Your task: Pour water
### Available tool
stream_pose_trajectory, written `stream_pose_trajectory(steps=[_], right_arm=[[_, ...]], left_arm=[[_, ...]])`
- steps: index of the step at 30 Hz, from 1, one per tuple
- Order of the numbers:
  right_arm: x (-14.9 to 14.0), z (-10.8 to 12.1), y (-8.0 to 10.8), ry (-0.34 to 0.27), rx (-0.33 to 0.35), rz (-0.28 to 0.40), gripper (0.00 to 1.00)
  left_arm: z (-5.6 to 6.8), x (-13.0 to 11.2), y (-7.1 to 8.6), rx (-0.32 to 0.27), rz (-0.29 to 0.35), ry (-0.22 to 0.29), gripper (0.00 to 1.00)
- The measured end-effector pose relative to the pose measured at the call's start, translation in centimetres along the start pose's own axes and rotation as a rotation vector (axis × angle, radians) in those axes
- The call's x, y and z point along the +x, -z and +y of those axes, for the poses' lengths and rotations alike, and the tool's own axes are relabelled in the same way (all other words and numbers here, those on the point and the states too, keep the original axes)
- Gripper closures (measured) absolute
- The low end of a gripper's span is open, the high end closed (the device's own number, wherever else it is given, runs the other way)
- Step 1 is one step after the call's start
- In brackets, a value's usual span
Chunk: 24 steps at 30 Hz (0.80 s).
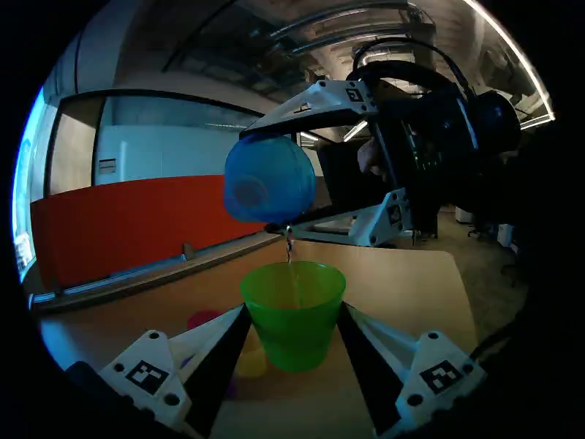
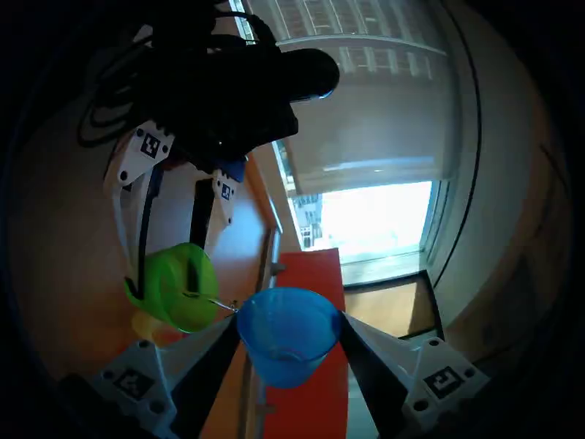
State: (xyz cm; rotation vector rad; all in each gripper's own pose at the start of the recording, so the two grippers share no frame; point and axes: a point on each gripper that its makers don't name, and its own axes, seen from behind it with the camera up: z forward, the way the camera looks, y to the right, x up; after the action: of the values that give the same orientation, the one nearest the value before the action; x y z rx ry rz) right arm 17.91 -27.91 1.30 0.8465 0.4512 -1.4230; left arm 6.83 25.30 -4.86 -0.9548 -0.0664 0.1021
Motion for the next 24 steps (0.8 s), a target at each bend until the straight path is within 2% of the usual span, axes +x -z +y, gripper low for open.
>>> stream_pose_trajectory(steps=[24], right_arm=[[0.75,-0.16,0.35,0.078,0.003,-0.013,0.07]], left_arm=[[0.07,-0.04,-0.16,-0.005,-0.002,-0.005,0.18]])
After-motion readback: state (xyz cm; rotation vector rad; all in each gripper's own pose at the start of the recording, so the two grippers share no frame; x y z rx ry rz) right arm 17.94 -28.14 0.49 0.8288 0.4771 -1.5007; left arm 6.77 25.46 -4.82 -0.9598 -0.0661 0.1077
